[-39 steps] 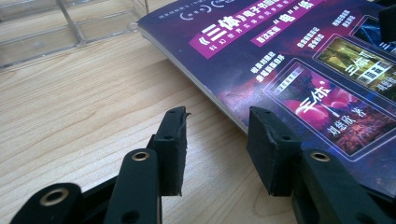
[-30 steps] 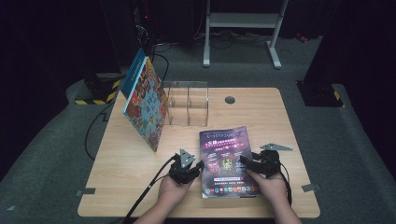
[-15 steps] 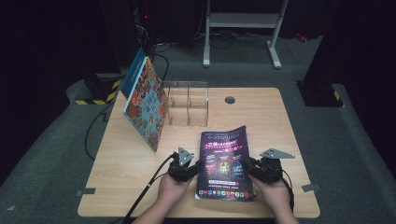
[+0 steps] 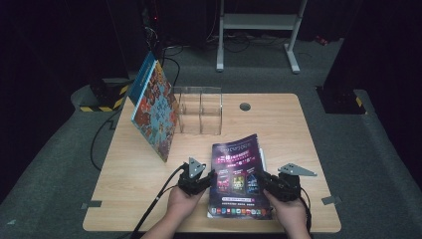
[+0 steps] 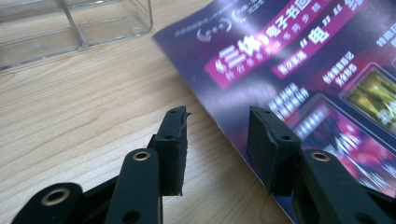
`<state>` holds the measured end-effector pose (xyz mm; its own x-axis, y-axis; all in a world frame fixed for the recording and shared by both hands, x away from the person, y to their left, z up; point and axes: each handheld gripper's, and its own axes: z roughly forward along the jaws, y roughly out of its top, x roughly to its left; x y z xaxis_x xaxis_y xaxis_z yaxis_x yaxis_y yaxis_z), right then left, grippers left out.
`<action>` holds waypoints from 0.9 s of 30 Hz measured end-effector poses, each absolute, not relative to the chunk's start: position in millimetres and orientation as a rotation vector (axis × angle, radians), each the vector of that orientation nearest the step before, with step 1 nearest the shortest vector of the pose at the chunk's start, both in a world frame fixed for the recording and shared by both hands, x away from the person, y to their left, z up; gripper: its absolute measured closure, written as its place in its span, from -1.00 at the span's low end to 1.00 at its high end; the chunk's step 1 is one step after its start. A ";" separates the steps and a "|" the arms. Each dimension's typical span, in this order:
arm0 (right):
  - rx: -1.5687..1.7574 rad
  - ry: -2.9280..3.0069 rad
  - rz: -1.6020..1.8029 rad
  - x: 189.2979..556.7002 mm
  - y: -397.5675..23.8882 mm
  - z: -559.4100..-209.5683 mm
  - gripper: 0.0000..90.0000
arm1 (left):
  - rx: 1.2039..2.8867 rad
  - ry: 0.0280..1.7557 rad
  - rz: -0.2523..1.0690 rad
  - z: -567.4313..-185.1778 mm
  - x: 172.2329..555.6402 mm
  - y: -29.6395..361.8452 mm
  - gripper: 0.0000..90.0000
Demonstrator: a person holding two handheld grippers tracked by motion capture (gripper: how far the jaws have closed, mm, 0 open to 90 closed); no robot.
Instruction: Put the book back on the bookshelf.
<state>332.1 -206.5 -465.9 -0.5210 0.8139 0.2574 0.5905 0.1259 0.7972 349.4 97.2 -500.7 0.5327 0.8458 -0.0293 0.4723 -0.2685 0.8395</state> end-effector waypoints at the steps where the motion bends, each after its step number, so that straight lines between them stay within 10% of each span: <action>1: 1.368 2.155 1.377 331.6 -203.3 -463.3 0.84 | 1.917 1.075 0.547 -499.3 348.4 98.1 0.28; 27: 1.164 2.126 1.480 322.1 -181.6 -433.6 0.88 | 1.840 1.057 0.562 -475.2 341.1 114.0 0.25</action>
